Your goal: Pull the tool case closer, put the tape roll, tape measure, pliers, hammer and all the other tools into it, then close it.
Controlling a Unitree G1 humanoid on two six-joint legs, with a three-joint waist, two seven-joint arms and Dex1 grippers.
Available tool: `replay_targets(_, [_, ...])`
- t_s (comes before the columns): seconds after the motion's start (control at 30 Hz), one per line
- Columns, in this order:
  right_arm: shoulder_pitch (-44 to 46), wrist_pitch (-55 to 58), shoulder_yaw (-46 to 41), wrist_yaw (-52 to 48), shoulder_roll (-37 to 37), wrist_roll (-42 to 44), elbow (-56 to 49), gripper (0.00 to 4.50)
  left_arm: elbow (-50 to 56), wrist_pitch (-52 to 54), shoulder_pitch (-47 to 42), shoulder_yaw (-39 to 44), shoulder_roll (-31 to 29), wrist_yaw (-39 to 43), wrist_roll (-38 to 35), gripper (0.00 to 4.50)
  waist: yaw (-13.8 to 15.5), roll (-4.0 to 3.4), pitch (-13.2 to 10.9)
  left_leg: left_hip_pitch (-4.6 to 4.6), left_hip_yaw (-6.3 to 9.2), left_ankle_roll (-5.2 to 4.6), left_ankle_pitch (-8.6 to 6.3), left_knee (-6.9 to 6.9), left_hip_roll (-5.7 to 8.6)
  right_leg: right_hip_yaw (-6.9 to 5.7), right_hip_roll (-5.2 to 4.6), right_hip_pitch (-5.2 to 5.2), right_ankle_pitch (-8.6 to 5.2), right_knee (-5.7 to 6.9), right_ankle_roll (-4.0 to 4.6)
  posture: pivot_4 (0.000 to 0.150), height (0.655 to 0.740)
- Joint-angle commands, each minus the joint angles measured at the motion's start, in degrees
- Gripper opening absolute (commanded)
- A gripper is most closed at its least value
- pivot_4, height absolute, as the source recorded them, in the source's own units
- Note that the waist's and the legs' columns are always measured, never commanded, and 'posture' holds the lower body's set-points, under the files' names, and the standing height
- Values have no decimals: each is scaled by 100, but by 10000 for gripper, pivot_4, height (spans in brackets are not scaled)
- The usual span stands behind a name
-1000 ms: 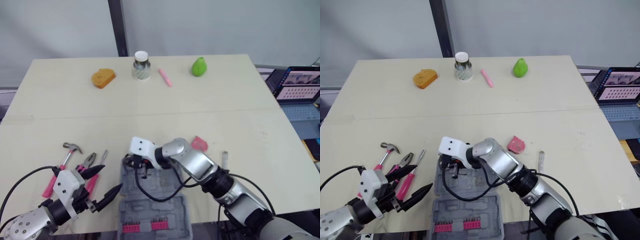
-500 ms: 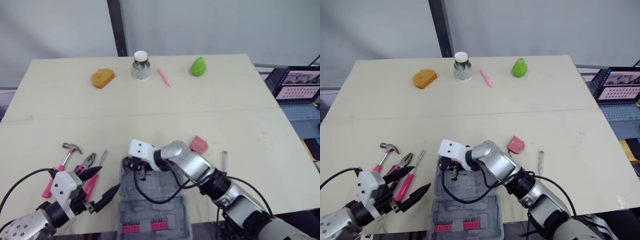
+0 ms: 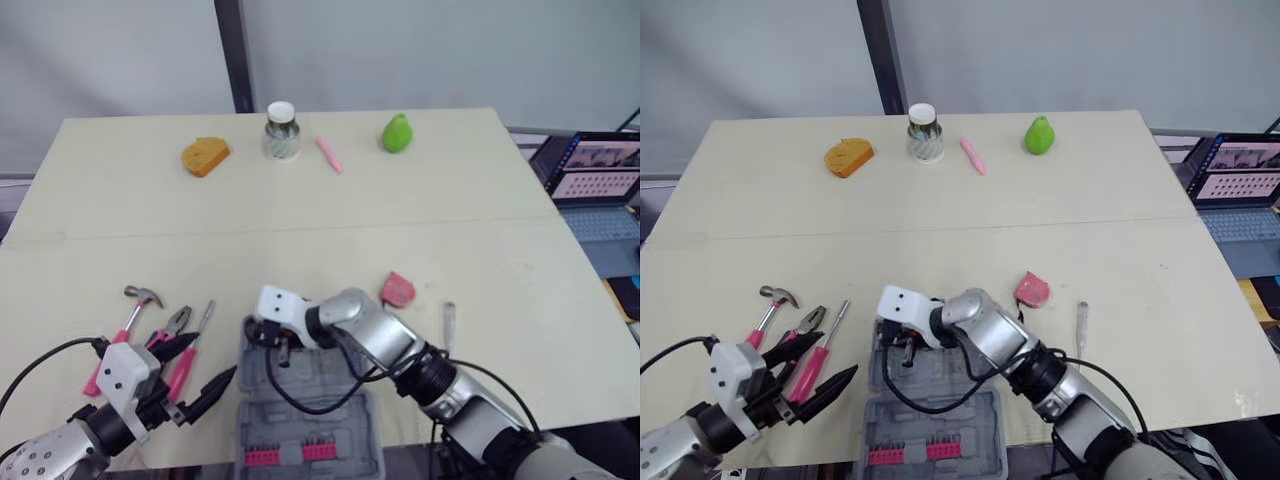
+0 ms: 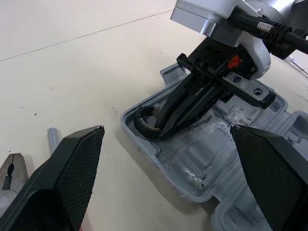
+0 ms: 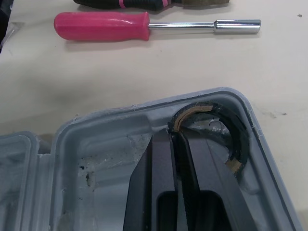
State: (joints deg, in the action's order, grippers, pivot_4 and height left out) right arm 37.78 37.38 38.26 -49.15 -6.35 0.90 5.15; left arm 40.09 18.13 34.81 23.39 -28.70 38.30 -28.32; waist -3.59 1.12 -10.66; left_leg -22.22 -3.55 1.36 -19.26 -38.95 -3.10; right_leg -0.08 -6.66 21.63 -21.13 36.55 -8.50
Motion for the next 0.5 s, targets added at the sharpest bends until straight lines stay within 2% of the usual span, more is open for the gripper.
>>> replay_targets(0.03, [-5, -111, 4, 6, 87, -16, -27, 536, 125, -19, -44, 25, -58, -20, -39, 45000, 1, 0, 0, 0, 0, 0, 0, 0, -1, -2, 0, 0, 0, 0, 0, 1500, 7400])
replay_targets(0.5, [32, -99, -151, -9, 137, 59, -85, 536, 85, -18, -124, -13, -83, -38, -10, 45000, 1, 0, 0, 0, -3, 4, -1, 0, -13, -33, -1, 0, 3, -1, 6, 1500, 7400])
